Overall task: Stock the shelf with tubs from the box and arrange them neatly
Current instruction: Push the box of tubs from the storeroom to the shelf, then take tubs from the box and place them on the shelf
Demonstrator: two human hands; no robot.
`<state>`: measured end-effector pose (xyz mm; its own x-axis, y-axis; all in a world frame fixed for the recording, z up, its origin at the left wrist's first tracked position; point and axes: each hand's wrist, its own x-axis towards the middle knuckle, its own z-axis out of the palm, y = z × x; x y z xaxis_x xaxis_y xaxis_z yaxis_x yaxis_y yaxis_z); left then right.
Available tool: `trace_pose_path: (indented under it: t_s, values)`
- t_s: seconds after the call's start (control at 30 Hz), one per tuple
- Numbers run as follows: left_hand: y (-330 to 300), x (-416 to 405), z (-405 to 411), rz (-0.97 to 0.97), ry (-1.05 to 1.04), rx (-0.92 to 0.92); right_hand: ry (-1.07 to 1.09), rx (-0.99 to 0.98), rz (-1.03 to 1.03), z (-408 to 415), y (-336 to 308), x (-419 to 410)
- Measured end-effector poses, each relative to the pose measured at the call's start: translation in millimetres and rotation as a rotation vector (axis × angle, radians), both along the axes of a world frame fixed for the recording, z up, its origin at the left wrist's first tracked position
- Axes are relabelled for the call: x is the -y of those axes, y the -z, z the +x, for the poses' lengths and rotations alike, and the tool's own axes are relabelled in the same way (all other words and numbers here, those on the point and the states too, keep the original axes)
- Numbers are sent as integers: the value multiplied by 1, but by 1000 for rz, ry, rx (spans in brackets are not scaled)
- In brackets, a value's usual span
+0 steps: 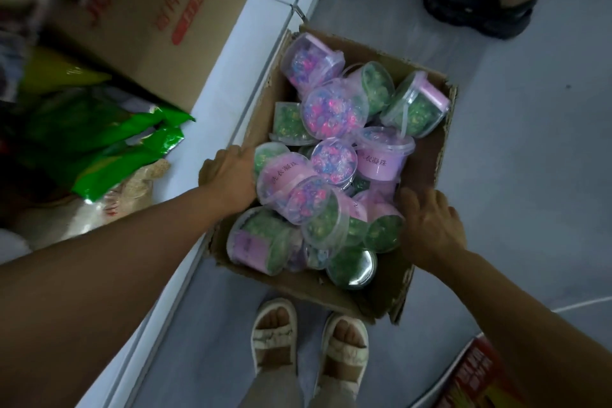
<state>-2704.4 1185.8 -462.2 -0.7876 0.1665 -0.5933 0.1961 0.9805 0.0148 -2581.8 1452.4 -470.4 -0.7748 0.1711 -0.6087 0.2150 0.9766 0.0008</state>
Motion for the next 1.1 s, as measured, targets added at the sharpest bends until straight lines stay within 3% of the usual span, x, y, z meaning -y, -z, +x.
trace_pose_path:
  t_s: [0.23,0.67,0.93,1.1]
  values:
    - [-122,-13,14,44,171,50,-301,27,-51,-29,-132,33]
    - [-390,2,5,167,149,-64,-452,-140,-14,-82,-392,84]
    - [-463,8,16,171,34,-90,-546,-198,-41,-111,-462,91]
    - [-476,-8,18,190,-161,-100,-704,-193,-79,-150,-474,79]
